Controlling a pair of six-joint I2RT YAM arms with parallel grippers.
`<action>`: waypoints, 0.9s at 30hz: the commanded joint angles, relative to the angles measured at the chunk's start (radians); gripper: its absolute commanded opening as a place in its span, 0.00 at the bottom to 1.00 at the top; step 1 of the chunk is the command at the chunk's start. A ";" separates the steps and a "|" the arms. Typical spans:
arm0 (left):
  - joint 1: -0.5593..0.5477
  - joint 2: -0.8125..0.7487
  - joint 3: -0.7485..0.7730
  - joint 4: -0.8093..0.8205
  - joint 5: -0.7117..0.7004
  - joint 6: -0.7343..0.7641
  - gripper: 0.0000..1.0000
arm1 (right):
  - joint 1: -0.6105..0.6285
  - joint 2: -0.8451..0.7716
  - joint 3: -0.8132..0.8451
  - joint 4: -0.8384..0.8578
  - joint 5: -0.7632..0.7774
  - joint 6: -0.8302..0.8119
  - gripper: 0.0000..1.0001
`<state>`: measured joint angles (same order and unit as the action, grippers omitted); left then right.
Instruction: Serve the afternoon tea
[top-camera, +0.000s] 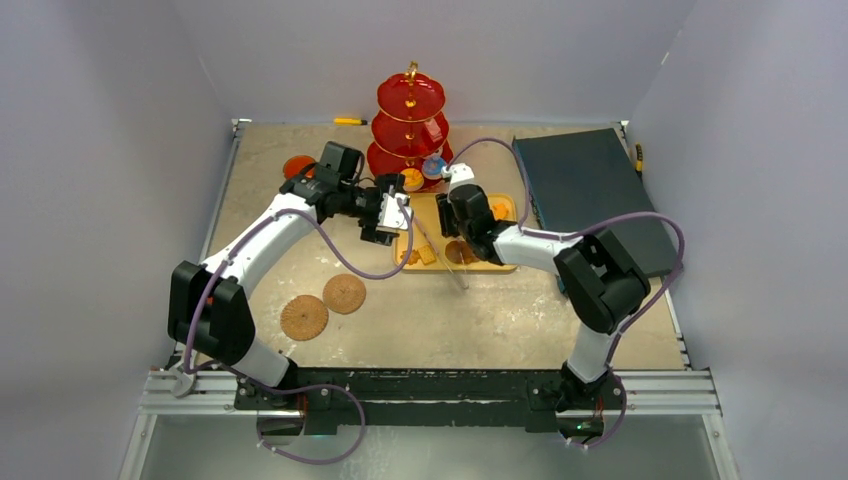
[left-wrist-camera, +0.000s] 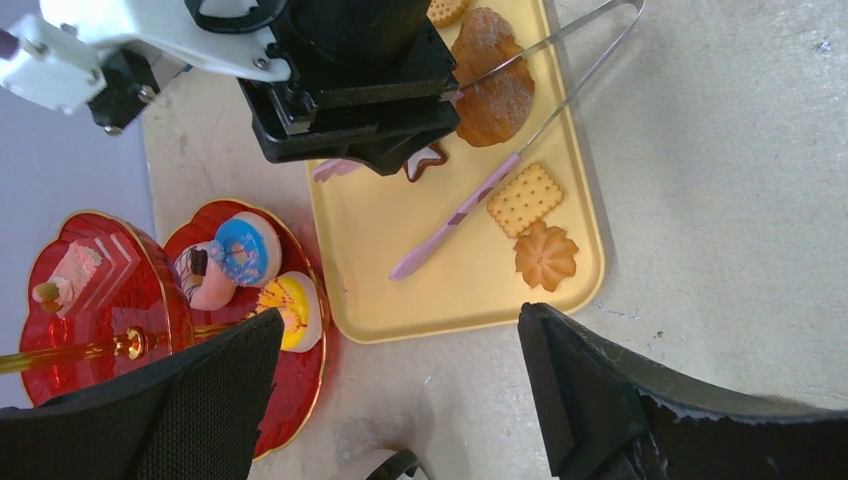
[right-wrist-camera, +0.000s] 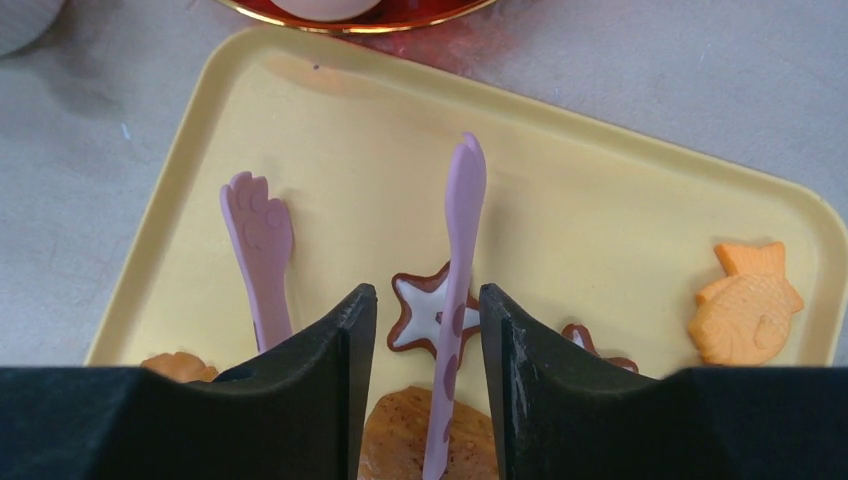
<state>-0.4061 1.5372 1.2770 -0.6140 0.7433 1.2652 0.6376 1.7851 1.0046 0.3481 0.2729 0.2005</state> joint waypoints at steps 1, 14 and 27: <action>-0.001 -0.037 0.000 -0.006 0.028 0.039 0.88 | 0.014 0.027 0.041 -0.014 0.050 -0.021 0.45; -0.003 -0.035 -0.031 -0.050 0.035 0.206 0.90 | 0.033 -0.027 0.043 -0.001 0.135 -0.088 0.00; -0.059 -0.038 -0.008 -0.193 -0.060 0.495 0.68 | 0.145 -0.173 0.250 -0.306 0.062 -0.196 0.00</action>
<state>-0.4595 1.5291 1.2484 -0.7670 0.7052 1.6405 0.7521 1.6501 1.1812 0.1738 0.3614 0.0540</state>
